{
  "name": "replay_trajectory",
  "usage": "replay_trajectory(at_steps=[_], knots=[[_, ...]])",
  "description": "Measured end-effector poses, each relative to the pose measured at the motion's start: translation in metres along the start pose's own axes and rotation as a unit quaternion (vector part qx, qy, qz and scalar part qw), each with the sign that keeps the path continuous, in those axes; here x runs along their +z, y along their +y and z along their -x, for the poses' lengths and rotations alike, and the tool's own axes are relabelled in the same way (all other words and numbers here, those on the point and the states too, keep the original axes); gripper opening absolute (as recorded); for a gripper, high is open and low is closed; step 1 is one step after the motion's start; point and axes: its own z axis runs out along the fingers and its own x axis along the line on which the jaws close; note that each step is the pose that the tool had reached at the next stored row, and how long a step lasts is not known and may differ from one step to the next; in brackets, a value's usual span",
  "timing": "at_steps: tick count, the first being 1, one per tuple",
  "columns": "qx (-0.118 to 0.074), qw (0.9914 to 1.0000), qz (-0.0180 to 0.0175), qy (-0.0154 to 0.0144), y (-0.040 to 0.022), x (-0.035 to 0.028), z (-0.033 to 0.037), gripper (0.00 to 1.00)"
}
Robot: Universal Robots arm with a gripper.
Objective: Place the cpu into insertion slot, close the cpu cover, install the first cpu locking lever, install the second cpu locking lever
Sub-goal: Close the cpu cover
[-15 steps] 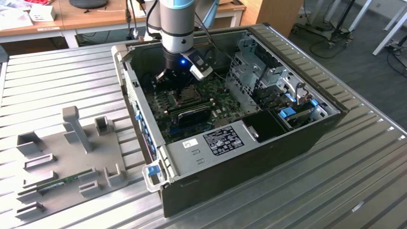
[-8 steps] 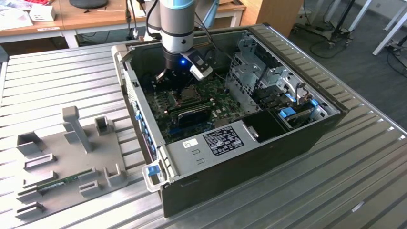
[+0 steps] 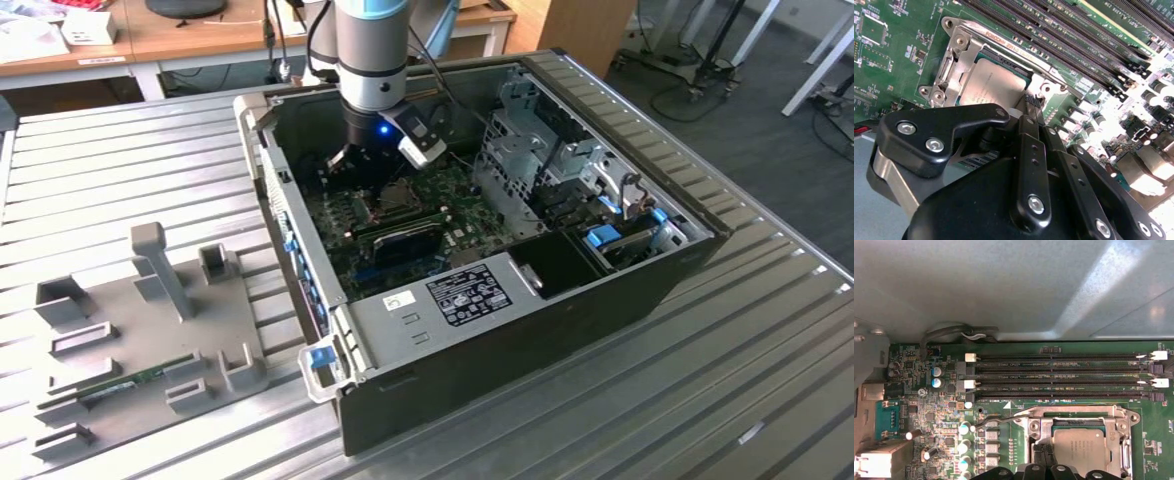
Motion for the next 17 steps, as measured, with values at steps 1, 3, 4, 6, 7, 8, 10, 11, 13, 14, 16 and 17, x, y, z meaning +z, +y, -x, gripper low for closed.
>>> replay_trajectory(at_steps=[1, 3, 4, 6, 7, 8, 10, 11, 13, 14, 16, 17], knots=[[0.0, 1.0, 0.0, 0.0, 0.0, 0.0, 0.0, 0.1], [0.0, 1.0, 0.0, 0.0, 0.0, 0.0001, 0.0, 0.1], [0.0, 1.0, 0.0, 0.0, -0.0001, 0.0001, 0.0, 0.1], [0.0, 1.0, -0.0001, 0.0001, -0.0001, 0.0001, 0.0, 0.1], [0.0, 1.0, -0.0001, 0.0001, -0.0001, 0.0001, -0.0001, 0.1], [0.0, 1.0, -0.0001, 0.0001, -0.0001, 0.0001, -0.0001, 0.1], [0.0, 1.0, -0.0001, 0.0001, -0.0001, 0.0002, -0.0001, 0.1], [0.0, 1.0, -0.0001, 0.0001, -0.0001, 0.0002, -0.0001, 0.1], [0.0, 1.0, -0.0002, 0.0001, -0.0002, 0.0002, -0.0001, 0.1], [0.0, 1.0, -0.0002, 0.0002, -0.0002, 0.0002, -0.0001, 0.1], [0.0, 1.0, -0.0002, 0.0002, -0.0002, 0.0003, -0.0001, 0.1], [0.0, 1.0, -0.0002, 0.0002, -0.0002, 0.0003, -0.0001, 0.1]])
